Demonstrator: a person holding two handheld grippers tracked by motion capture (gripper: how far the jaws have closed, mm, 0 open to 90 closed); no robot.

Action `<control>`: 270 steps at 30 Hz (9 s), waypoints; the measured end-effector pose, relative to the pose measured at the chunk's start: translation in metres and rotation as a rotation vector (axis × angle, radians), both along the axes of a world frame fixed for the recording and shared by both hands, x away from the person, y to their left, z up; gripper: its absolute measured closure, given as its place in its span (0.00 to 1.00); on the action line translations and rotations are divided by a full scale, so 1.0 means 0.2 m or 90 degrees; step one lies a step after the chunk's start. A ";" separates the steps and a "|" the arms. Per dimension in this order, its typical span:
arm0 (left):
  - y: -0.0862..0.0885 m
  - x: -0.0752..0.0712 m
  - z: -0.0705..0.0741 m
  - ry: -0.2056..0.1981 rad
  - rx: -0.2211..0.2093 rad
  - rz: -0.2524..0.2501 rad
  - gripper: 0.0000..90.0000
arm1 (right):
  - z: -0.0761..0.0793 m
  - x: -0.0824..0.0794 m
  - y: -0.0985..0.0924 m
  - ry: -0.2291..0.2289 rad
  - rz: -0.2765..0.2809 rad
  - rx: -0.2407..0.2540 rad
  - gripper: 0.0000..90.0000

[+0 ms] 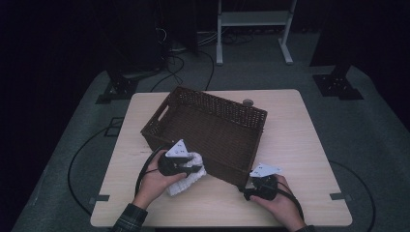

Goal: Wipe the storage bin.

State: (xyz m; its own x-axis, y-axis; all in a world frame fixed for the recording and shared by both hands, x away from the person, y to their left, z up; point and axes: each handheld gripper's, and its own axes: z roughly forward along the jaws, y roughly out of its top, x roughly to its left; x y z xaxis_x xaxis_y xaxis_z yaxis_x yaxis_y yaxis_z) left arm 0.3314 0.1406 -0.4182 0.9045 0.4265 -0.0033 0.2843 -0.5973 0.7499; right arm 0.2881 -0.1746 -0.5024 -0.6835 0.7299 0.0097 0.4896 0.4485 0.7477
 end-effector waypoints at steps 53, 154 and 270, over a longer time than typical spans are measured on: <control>-0.07 -0.07 0.10 -0.040 -0.013 -0.033 0.76 | 0.00 0.00 0.00 -0.001 0.001 -0.001 0.30; -0.36 -0.08 -0.04 0.002 0.018 -0.097 0.76 | 0.00 0.00 0.00 -0.001 0.001 -0.001 0.30; -0.10 -0.18 -0.12 0.052 0.011 -0.020 0.76 | 0.13 -0.08 -0.22 0.002 0.055 0.046 0.74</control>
